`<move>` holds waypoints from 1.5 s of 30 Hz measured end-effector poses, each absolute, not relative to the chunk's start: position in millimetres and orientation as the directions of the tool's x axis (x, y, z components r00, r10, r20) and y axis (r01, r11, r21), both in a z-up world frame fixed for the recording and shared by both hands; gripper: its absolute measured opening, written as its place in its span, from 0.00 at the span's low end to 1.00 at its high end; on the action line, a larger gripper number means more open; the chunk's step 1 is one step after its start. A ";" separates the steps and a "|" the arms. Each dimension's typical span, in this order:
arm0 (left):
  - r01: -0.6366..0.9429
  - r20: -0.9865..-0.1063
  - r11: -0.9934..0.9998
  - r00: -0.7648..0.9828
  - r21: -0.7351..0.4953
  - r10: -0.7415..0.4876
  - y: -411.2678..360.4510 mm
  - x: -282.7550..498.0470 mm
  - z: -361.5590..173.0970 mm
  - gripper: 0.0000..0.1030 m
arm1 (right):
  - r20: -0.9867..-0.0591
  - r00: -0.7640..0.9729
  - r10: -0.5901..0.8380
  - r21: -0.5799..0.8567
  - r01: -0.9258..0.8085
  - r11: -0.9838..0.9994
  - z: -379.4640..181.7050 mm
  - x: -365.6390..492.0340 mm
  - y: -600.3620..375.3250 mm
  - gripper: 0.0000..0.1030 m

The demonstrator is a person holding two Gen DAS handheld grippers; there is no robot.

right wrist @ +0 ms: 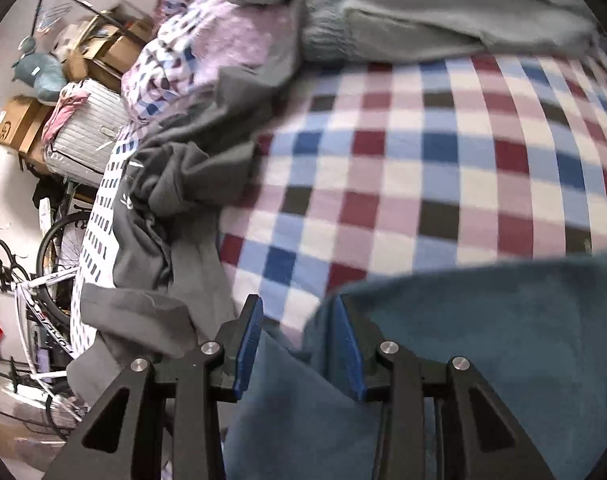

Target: Fold clothes

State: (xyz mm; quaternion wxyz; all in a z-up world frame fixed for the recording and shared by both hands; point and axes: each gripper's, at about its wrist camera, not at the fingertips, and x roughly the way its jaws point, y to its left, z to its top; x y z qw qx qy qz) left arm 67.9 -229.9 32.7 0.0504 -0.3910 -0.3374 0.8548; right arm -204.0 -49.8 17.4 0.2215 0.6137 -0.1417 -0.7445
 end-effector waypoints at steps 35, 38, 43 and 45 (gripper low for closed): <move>0.188 -0.641 -0.767 -0.686 -0.613 0.344 -231.9 71.3 30.5 0.02 | -0.910 -0.290 -0.295 0.098 0.542 -0.835 47.4 -205.2 -68.4 0.44; 0.189 -0.643 -0.768 -0.684 -0.612 0.344 -232.5 71.4 30.1 0.02 | -0.921 -0.311 -0.236 -0.051 0.694 -0.718 54.7 -192.5 -77.2 0.44; 0.192 -0.656 -0.775 -0.673 -0.602 0.343 -231.1 70.6 28.6 0.02 | -0.943 -0.305 -0.129 -0.193 0.823 -0.533 36.4 -172.7 -101.8 0.43; 0.192 -0.661 -0.778 -0.668 -0.598 0.342 -230.5 70.2 28.0 0.02 | -0.948 -0.307 -0.089 -0.233 0.854 -0.466 24.5 -167.2 -110.5 0.42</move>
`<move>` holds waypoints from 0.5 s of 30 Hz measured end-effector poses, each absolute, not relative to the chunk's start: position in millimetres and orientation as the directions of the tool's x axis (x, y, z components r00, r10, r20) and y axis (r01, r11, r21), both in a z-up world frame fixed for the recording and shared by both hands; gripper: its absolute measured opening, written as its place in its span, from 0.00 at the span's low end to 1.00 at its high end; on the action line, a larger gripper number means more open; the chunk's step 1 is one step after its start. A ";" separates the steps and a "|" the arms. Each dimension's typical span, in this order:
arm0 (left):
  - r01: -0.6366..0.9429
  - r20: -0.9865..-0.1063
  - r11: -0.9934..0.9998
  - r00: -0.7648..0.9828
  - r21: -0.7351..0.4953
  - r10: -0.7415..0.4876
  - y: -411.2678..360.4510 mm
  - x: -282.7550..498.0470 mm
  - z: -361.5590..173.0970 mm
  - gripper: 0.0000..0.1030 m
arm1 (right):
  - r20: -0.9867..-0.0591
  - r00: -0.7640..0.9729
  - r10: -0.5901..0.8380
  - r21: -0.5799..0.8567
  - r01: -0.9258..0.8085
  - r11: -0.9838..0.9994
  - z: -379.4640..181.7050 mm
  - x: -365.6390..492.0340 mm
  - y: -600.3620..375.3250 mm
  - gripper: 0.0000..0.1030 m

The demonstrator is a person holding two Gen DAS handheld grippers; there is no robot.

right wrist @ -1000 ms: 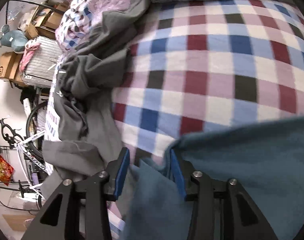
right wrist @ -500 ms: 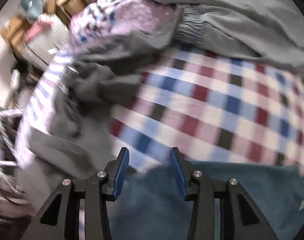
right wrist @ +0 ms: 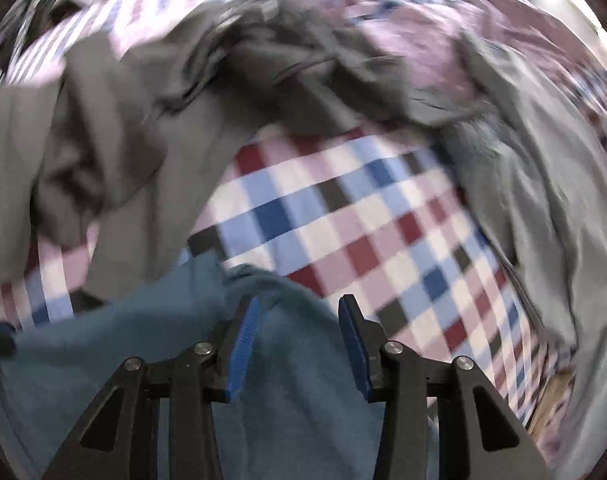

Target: Fold clothes

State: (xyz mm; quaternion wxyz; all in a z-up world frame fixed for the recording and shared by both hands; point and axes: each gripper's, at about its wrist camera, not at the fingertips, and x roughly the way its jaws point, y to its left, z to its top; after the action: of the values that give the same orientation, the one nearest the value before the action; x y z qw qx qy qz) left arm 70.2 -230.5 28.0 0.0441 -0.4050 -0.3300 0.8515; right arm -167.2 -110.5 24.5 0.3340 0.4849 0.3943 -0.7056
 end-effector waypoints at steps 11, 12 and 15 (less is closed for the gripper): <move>0.210 -0.700 -0.802 -0.638 -0.559 0.321 -226.8 70.1 21.5 0.02 | -0.959 -0.281 -0.036 -0.255 0.912 -0.320 5.1 -173.8 -111.0 0.36; 0.208 -0.701 -0.806 -0.640 -0.554 0.316 -226.8 70.8 22.0 0.02 | -0.960 -0.275 -0.041 -0.249 0.915 -0.318 5.0 -172.0 -109.8 0.32; 0.209 -0.705 -0.816 -0.641 -0.539 0.302 -225.2 68.6 23.0 0.02 | -0.949 -0.312 -0.034 -0.289 0.910 -0.298 5.1 -165.3 -108.1 0.09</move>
State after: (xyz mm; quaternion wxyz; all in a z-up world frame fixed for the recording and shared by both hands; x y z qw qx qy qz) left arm 68.6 -225.2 23.0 0.0270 -0.4226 -0.3023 0.8540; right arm -165.3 -108.1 5.1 0.3582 0.4643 0.4717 -0.6585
